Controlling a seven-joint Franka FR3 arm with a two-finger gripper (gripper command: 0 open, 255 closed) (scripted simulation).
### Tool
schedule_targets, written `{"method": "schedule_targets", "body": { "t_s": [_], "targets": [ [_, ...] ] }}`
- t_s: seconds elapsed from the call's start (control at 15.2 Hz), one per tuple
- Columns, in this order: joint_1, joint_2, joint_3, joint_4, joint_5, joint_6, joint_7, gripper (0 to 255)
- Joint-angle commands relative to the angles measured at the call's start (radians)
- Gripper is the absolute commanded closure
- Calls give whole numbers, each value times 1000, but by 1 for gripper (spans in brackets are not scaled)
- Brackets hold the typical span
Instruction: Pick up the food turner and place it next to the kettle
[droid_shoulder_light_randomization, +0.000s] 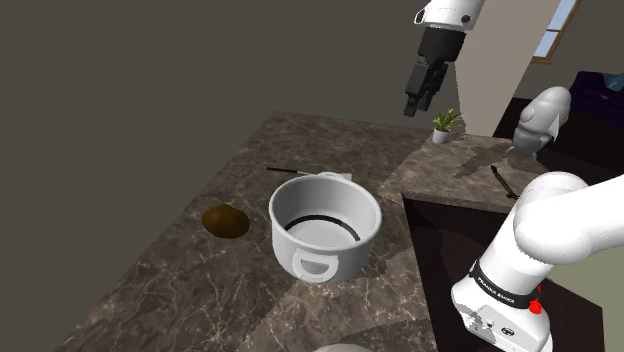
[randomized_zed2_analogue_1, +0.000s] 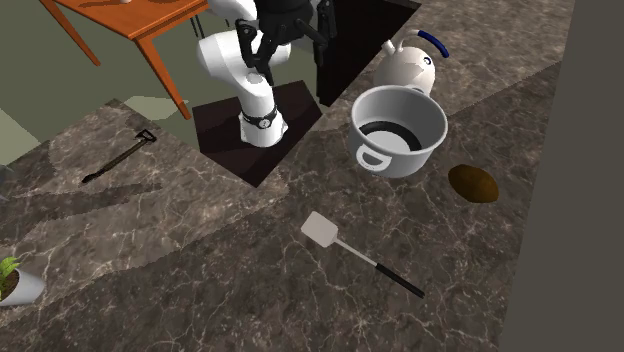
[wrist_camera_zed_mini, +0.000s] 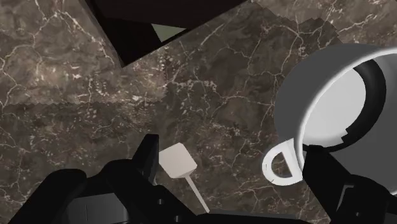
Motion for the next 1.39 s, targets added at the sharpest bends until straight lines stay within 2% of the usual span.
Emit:
{"method": "schedule_targets", "body": {
  "t_s": [0.0,0.66,1.32],
  "targets": [
    [0,0,0,0,0,0,0,0],
    [38,284,-17,-32,-36,321,-184,0],
    [69,640,-15,79,-60,576,-342,0]
  ]
}}
